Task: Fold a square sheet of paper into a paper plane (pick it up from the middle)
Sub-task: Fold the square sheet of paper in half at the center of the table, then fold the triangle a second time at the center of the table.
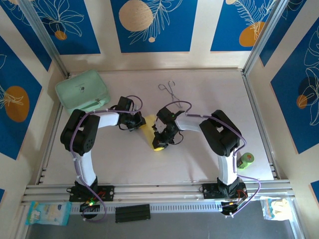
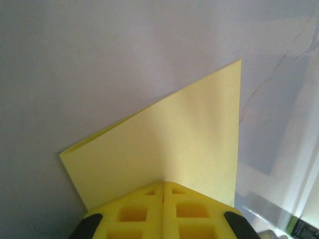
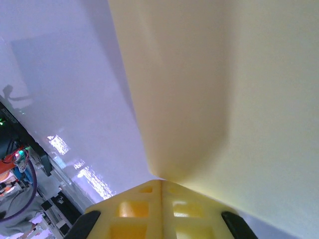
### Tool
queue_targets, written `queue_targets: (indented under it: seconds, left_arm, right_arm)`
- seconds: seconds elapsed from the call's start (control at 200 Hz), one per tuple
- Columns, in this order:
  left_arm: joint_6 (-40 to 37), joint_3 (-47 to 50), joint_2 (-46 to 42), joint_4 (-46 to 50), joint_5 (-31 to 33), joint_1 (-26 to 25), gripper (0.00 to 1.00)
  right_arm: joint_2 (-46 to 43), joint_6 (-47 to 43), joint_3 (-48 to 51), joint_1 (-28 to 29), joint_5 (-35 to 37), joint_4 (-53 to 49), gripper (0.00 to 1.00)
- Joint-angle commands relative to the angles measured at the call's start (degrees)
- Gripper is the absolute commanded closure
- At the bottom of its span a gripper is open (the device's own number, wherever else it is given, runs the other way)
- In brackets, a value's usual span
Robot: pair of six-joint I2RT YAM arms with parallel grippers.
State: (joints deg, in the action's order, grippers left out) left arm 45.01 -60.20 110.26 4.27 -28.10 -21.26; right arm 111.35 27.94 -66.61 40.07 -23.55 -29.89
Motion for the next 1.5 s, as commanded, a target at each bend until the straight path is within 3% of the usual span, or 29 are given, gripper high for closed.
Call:
queue_targets:
  seconds: [0.0, 0.14, 0.29, 0.405, 0.57, 0.695, 0.855, 1.111, 1.496]
  left_arm:
    - [-7.6, -2.5, 3.2, 6.4, 1.1, 0.7, 0.99]
    - [-17.3, -7.7, 3.9, 10.0, -0.9, 0.2, 0.99]
    - [-19.5, -13.1, 2.9, 11.5, -3.7, 0.1, 0.93]
    - [-14.0, -13.1, -1.0, 9.3, -3.2, -0.5, 0.83]
    - [-2.7, -7.5, -6.4, 10.7, 5.7, -2.5, 0.72]
    - [3.6, -3.4, -8.0, 8.9, 7.8, -5.7, 0.66]
    - [6.8, -2.4, -7.0, 7.7, 10.4, -8.6, 0.66]
    - [1.8, -4.5, -1.8, 11.2, 11.7, -9.0, 0.67]
    - [1.9, -2.3, -0.1, 9.9, 12.1, -8.9, 0.68]
  right_arm:
    - [-6.5, 2.6, 0.2, -2.1, 1.3, 2.0, 0.93]
    - [-10.8, 7.4, 2.7, -6.6, 5.8, 6.6, 0.9]
    - [-11.1, 10.5, 3.3, -11.1, 8.7, 6.2, 0.87]
    - [-10.8, 12.7, 3.9, -12.6, 7.7, 6.6, 0.8]
    - [-10.0, 15.3, 5.0, -12.8, 7.1, 7.6, 0.68]
    - [-9.3, 16.7, 5.0, -12.9, 7.2, 7.7, 0.62]
    - [-7.9, 16.9, 4.5, -13.1, 6.0, 7.8, 0.62]
    - [-7.0, 16.6, 4.6, -13.2, 5.2, 7.4, 0.62]
    - [-5.9, 13.7, 4.1, -12.1, 3.2, 5.2, 0.61]
